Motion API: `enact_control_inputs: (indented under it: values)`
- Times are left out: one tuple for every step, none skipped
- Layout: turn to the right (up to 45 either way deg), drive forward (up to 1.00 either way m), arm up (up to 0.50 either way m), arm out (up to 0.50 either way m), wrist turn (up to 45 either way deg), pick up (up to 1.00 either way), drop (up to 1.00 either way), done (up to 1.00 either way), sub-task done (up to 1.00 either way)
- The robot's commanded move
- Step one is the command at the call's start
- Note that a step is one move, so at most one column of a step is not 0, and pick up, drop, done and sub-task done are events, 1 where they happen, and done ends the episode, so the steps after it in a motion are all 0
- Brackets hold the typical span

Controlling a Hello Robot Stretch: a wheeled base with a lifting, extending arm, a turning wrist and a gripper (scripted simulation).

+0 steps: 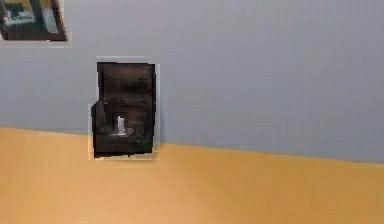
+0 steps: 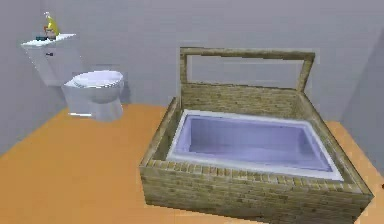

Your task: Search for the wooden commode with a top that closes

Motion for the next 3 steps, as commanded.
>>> enact_control_inputs:
  values:
    - [0.0,1.00,0.00,0.00,0.0,0.00,0.00,0.00,0.00]
    - [0.0,0.05,0.00,0.00,0.0,0.00,0.00,0.00,0.00]
    - [-39.0,0.00,0.00,0.00,0.0,0.00,0.00,0.00,0.00]
